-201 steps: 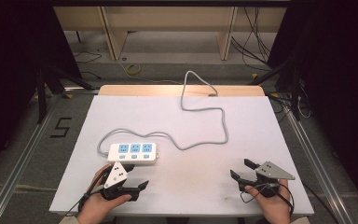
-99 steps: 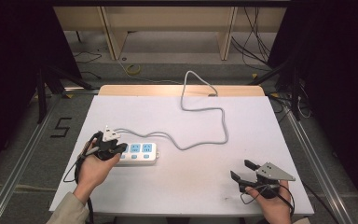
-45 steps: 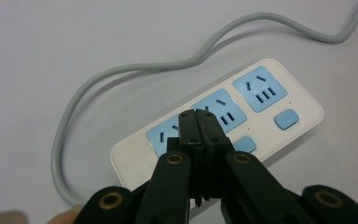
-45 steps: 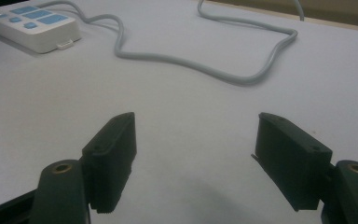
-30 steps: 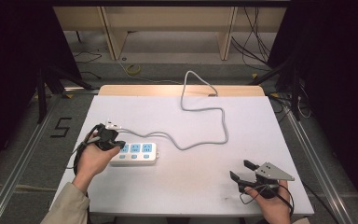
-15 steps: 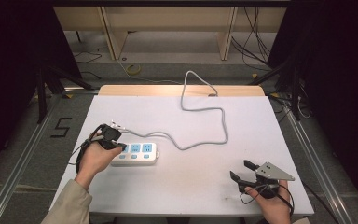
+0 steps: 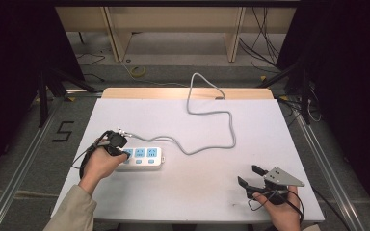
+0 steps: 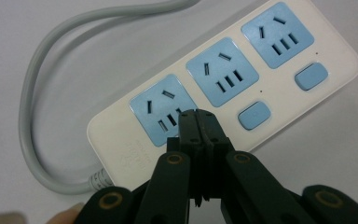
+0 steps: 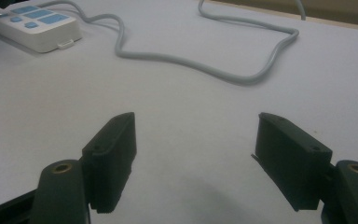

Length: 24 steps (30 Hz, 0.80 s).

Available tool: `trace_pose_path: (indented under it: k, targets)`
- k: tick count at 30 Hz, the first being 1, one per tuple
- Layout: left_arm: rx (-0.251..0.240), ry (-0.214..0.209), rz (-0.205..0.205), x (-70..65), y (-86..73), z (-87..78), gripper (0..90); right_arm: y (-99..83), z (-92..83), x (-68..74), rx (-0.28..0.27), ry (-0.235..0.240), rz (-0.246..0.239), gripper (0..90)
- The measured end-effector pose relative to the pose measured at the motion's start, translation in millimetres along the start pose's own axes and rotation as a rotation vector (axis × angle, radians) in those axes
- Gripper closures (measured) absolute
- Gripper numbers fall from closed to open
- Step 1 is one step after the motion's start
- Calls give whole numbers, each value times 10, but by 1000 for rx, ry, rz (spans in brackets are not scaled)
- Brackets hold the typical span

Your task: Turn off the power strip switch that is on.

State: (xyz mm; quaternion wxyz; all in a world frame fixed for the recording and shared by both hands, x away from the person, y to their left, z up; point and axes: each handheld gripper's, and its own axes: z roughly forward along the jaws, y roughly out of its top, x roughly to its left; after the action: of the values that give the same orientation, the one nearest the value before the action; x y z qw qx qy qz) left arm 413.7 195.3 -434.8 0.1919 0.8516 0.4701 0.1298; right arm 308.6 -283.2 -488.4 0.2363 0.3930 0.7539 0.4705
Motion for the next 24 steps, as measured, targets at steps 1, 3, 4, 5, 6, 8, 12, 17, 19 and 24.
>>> trace_pose_path:
  k: [1, 3, 4, 5, 6, 8, 12, 17, 19, 24]
  targets:
    - [5, 2, 2, 0, -2, 6, 892, 0, 0, 0, 1, 0, 0, 300]
    - [15, 5, 7, -3, -3, 20, 893, 0, 3, -1, -1, -1, -1, 300]
    - [19, 5, 9, -4, -3, 25, 893, 0, 2, -2, -1, 0, -3, 300]
    - [22, 5, 10, -6, -4, 31, 893, 0, 2, -2, -1, 0, -3, 300]
    - [25, 6, 11, -7, -4, 34, 893, 0, 1, -2, -1, 1, -3, 300]
    - [29, 6, 10, -8, -4, 38, 893, 0, -2, 0, 0, -1, -1, 300]
    - [33, 5, 14, -9, -3, 52, 892, 0, -2, 0, -1, 0, -1, 300]
    - [33, 3, 10, -6, -3, 54, 893, 0, -1, 0, 1, 0, -1, 300]
    - [34, 4, 11, -9, -2, 54, 893, -1, 0, 0, 1, 0, -2, 300]
    - [47, 6, 12, -27, 3, 50, 893, -1, -1, -1, 1, -1, -2, 299]
